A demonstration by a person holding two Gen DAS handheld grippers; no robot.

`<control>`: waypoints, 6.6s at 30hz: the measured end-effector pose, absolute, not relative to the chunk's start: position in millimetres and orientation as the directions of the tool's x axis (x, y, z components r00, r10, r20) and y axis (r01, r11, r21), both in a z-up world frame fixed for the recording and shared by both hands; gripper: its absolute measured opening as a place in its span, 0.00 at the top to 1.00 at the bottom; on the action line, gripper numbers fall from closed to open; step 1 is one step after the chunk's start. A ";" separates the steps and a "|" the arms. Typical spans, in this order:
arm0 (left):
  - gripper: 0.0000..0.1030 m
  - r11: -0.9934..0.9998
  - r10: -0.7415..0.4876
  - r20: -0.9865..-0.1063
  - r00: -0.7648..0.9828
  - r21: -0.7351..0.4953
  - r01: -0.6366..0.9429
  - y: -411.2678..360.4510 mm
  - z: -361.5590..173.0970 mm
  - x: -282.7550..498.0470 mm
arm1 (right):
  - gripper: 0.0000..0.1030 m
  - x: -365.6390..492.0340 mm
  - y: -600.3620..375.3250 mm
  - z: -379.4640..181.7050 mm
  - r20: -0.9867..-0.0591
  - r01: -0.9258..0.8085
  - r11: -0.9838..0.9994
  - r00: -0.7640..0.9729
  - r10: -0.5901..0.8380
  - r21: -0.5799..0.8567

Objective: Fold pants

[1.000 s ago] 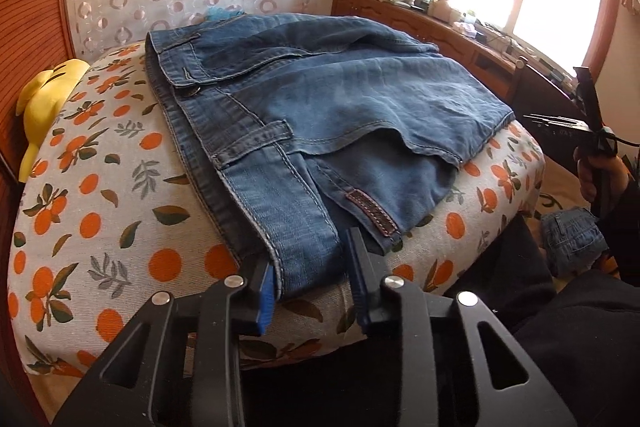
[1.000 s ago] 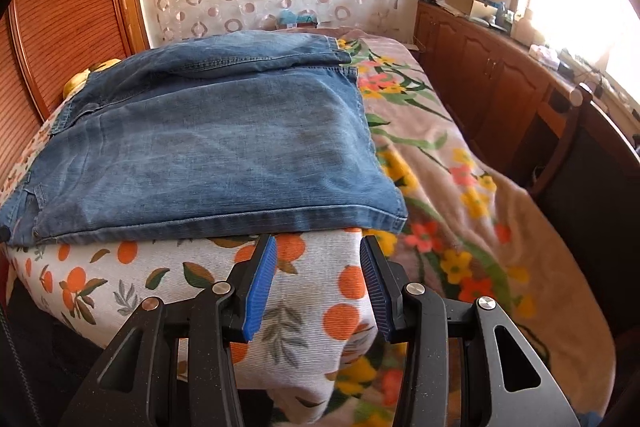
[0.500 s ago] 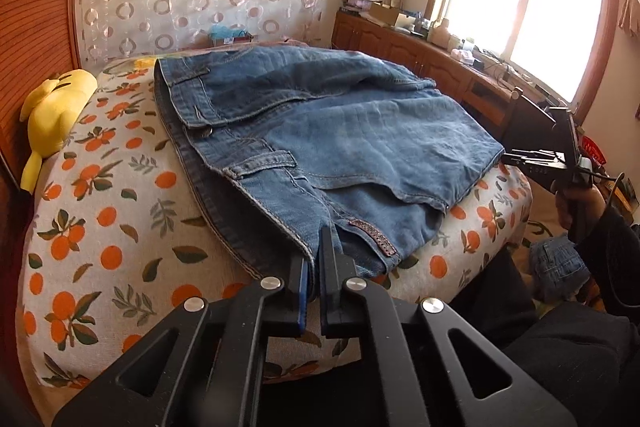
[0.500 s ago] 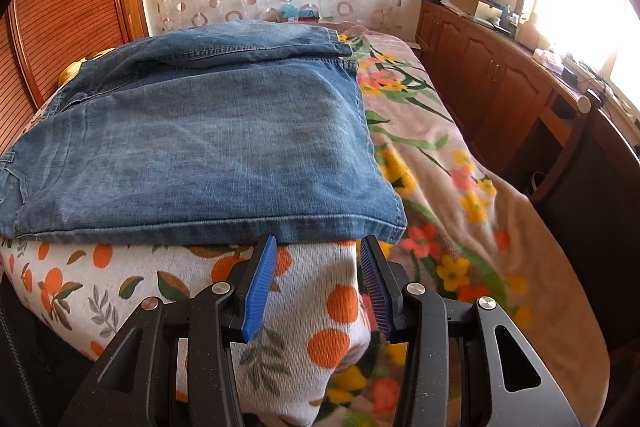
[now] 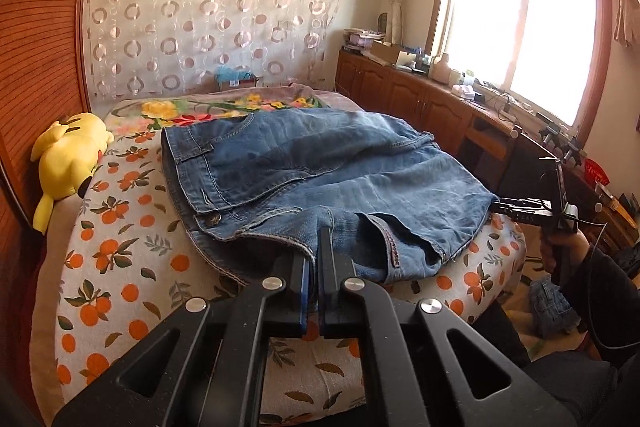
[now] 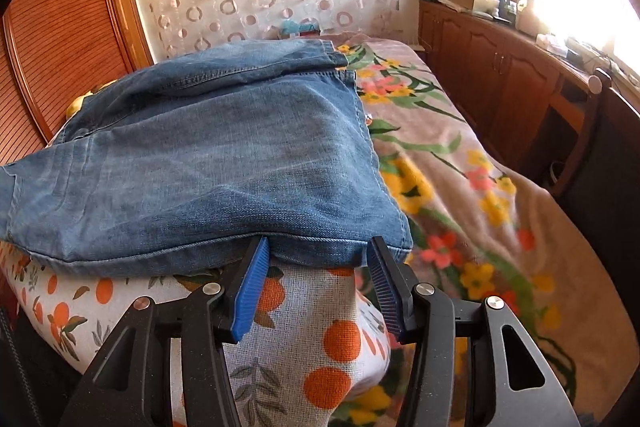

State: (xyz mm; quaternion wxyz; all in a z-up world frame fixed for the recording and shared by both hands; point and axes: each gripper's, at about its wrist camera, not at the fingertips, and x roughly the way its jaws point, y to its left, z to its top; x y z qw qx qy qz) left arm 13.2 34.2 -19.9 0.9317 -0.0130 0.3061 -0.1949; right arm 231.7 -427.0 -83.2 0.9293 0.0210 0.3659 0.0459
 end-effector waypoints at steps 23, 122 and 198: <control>0.97 0.927 -0.375 -0.471 0.799 -0.174 0.332 61.4 25.8 -40.5 | 0.95 143.4 -416.0 -5.8 -0.494 -0.126 0.992 0.864 0.097 -0.025; 0.57 0.990 -0.143 -0.648 0.748 -0.110 0.094 131.1 -52.0 277.0 | 0.64 512.0 -334.5 -43.3 -0.650 -0.240 0.963 0.753 0.106 -0.120; 0.23 0.966 -0.242 -0.644 0.726 -0.089 0.243 15.9 -73.4 324.1 | 0.55 450.0 -423.8 -39.2 -0.770 -0.028 0.999 0.637 0.030 0.016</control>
